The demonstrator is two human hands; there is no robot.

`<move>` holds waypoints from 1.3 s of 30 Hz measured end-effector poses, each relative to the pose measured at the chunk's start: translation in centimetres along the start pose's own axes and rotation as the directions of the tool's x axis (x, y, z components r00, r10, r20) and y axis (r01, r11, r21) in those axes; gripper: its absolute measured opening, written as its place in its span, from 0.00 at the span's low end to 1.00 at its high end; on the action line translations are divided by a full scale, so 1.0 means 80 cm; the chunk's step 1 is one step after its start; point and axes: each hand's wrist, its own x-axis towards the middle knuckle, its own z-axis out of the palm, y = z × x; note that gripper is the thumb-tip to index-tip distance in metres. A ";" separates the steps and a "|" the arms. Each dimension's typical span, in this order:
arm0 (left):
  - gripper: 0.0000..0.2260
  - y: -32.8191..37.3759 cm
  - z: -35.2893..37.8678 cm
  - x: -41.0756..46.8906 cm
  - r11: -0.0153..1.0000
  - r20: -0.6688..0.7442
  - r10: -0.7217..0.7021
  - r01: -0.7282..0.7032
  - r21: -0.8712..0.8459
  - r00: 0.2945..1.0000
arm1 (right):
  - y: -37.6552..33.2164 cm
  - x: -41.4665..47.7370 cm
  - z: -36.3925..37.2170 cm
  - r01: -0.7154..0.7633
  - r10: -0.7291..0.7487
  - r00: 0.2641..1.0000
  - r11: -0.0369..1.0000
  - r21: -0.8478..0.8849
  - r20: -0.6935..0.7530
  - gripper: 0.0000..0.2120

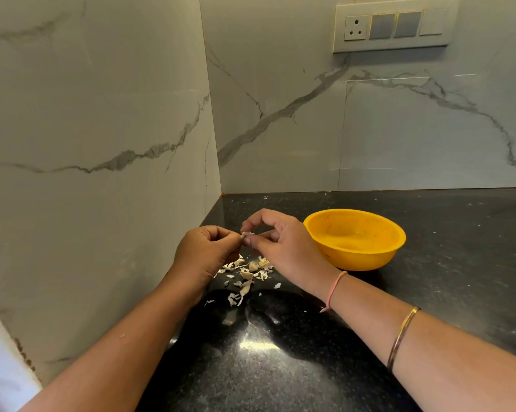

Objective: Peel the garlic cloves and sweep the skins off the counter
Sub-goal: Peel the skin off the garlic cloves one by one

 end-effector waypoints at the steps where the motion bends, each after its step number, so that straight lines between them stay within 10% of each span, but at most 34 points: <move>1: 0.05 -0.002 -0.001 0.002 1.000 -0.019 0.001 -0.001 0.024 1.000 | -0.001 0.001 0.000 -0.009 0.010 1.000 0.999 0.041 -0.014 0.07; 7: 0.09 -0.007 -0.003 0.004 0.991 -0.091 0.020 -0.008 0.134 0.996 | -0.007 0.002 -0.005 -0.074 0.086 0.996 0.946 0.317 -0.023 0.06; 17: 0.11 0.006 -0.004 -0.005 0.990 -0.059 0.134 -0.132 0.040 0.989 | 0.002 0.003 -0.002 -0.077 0.082 0.995 0.993 0.088 -0.055 0.06; 39: 0.02 0.009 0.000 -0.006 0.947 0.068 -0.045 0.064 -0.314 0.997 | 0.007 0.002 -0.003 0.210 -0.250 0.966 0.906 -0.369 -0.066 0.04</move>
